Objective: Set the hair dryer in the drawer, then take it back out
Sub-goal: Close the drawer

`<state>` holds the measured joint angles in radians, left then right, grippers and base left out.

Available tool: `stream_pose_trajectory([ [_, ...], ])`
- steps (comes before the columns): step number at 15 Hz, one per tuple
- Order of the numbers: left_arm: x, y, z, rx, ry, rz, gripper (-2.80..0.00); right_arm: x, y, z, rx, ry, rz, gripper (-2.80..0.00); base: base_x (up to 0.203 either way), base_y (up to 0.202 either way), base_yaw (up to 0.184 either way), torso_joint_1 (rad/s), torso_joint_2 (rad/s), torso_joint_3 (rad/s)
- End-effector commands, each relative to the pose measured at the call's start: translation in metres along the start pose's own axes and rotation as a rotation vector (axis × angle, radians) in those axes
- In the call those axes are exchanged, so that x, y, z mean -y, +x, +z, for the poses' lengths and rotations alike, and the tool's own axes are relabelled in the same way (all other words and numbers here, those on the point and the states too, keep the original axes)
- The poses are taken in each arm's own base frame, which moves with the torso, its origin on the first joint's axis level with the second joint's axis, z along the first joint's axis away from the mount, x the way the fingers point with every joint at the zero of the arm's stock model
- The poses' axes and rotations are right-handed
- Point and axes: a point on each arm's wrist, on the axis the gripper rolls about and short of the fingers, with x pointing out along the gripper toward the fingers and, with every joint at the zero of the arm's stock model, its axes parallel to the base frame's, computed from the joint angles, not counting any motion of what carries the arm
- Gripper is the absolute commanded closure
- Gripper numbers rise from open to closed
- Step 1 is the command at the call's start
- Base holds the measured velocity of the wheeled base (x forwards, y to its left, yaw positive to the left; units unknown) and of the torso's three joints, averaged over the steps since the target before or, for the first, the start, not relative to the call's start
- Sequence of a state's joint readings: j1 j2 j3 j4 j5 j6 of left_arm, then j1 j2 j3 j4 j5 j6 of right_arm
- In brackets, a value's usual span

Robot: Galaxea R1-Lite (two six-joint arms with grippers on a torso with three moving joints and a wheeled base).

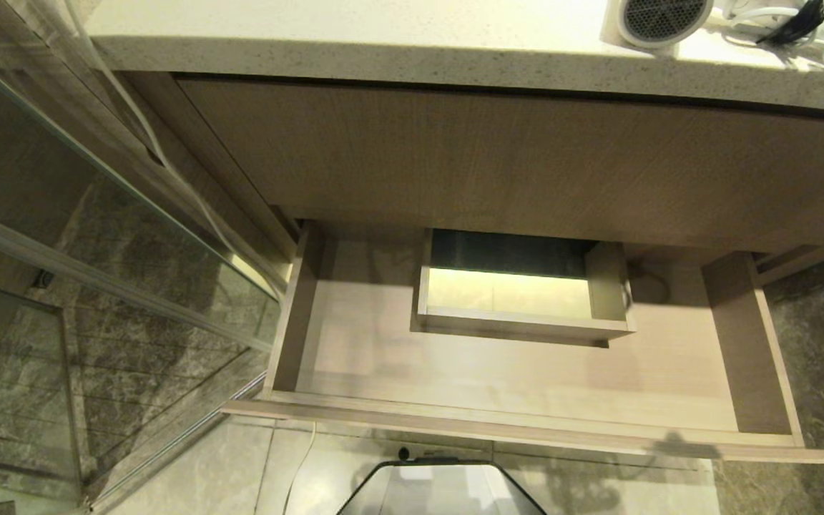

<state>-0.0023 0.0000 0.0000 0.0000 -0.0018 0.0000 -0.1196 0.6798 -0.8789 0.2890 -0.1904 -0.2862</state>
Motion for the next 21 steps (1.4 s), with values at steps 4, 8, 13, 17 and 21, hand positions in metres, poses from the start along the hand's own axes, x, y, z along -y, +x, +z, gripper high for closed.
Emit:
stream_pose_trajectory([
  [4,0.0000,0.0001,-0.0004,-0.002,0.000,0.001,0.00,-0.0007,0.0024,-0.0025,-0.015,-0.004,-0.021,0.00,0.000,0.000,0.000,-0.301,0.53,0.230],
  [8,0.0000,0.0001,-0.0004,-0.002,0.000,0.001,0.00,-0.0011,0.0027,-0.0036,-0.016,-0.006,-0.021,0.00,0.000,0.000,0.000,-0.296,0.51,0.210],
  [13,0.0000,0.0001,-0.0004,-0.002,0.000,-0.001,0.00,-0.0016,0.0023,-0.0061,-0.020,-0.003,-0.021,0.00,0.000,0.000,0.000,-0.300,0.43,0.157],
  [17,0.0000,0.0001,-0.0004,-0.002,0.000,-0.001,0.00,-0.0020,0.0021,-0.0073,-0.019,-0.003,-0.021,0.00,0.000,0.000,0.000,-0.188,0.35,0.196],
  [21,0.0000,0.0000,0.0000,0.000,0.000,-0.001,0.00,-0.0022,0.0026,-0.0076,-0.029,-0.006,-0.017,0.00,0.000,0.000,0.000,-0.028,0.32,0.253],
])
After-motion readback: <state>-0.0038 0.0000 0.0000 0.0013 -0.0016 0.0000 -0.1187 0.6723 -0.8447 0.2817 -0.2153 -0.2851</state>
